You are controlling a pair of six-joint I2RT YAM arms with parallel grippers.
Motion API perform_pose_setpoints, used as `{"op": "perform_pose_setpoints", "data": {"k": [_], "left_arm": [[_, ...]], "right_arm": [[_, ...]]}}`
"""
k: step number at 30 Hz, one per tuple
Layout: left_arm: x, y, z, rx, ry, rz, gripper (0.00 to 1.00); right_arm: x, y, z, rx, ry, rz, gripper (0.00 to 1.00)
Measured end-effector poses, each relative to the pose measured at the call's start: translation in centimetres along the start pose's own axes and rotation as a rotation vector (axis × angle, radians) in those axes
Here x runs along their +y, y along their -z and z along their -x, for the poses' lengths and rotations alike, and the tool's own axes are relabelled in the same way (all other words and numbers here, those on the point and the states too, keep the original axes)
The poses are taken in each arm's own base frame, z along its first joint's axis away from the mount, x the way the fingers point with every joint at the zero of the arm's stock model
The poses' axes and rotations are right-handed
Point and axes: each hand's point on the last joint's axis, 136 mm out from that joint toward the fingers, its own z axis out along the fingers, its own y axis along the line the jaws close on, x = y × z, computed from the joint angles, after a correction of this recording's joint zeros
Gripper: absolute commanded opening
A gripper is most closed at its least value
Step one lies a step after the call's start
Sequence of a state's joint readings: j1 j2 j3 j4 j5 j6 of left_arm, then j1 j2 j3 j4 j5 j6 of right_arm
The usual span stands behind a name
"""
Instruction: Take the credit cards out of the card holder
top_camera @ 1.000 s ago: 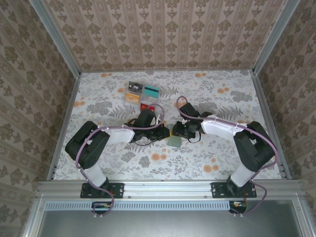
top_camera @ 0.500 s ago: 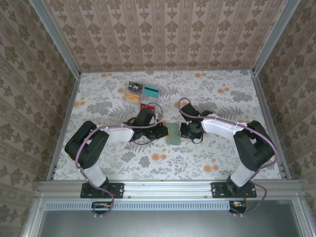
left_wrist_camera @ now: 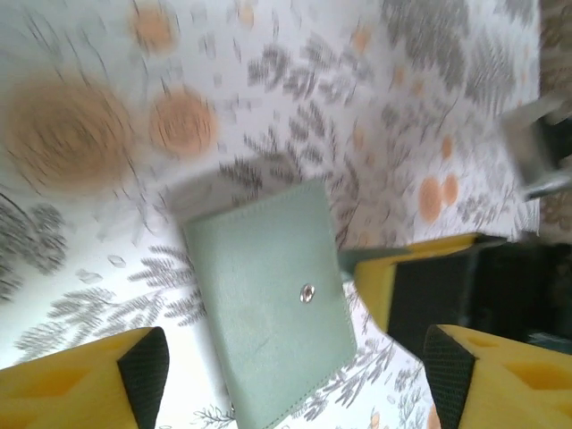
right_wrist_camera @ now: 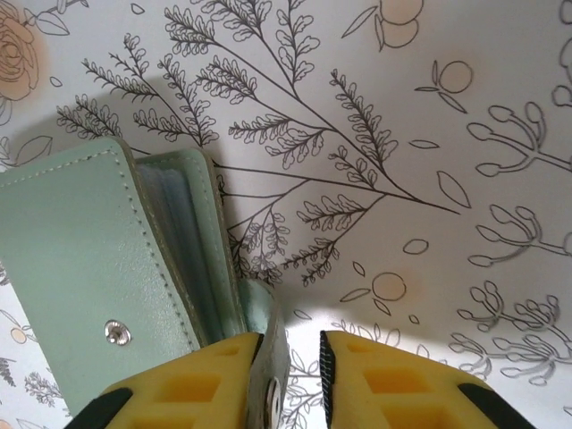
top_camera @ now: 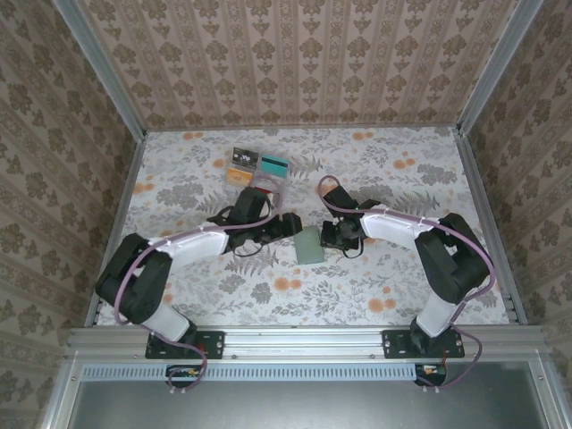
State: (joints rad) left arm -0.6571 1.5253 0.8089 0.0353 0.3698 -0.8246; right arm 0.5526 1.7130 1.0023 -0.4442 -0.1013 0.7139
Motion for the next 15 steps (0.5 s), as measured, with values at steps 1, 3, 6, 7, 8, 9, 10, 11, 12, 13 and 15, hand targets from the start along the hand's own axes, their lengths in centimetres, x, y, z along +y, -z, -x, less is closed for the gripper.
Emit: {"op": "perform_pose_setpoints", "data": {"k": [1,3,6,7,8,9,10,11,12,13,15], "left_arm": [[0.1,0.6,0.8,-0.029,-0.009,0.009,0.92],[0.5,1.6,1.8,-0.072,-0.023,0.037,0.95],[1.8,2.6,2.7,-0.109,-0.028,0.093,1.00],[2.3,2.8,3.0,-0.117,-0.022,0.113,1.00],[2.8,3.1,3.2,-0.125,-0.015,0.130,1.00],[3.3,3.3,3.4,-0.133,-0.005,0.146,1.00],[3.8,3.6,3.8,-0.144,0.006,0.160,1.00],[4.2,4.0,4.2,-0.159,0.016,0.170,1.00],[4.5,4.3,4.7,-0.177,0.025,0.178,1.00],[4.8,4.9,5.3,-0.199,0.036,0.185,1.00],[5.2,5.8,6.3,-0.240,0.054,0.192,1.00]], "right_arm": [[0.0,-0.1,0.0,0.001,0.004,-0.001,0.20],[0.0,-0.1,0.0,0.000,0.013,0.000,0.14],[0.4,0.1,0.2,-0.015,0.060,0.000,0.10],[0.7,0.3,0.3,-0.027,0.085,0.000,0.09],[1.1,0.7,0.4,-0.039,0.111,-0.001,0.09],[1.8,1.3,0.5,-0.054,0.139,0.006,0.08],[2.7,2.0,0.7,-0.072,0.172,0.021,0.08],[3.6,2.7,0.8,-0.088,0.195,0.038,0.08],[4.8,3.6,1.1,-0.109,0.223,0.062,0.08],[6.0,4.5,1.3,-0.131,0.246,0.088,0.08],[8.0,6.0,1.6,-0.161,0.279,0.134,0.07]]}}
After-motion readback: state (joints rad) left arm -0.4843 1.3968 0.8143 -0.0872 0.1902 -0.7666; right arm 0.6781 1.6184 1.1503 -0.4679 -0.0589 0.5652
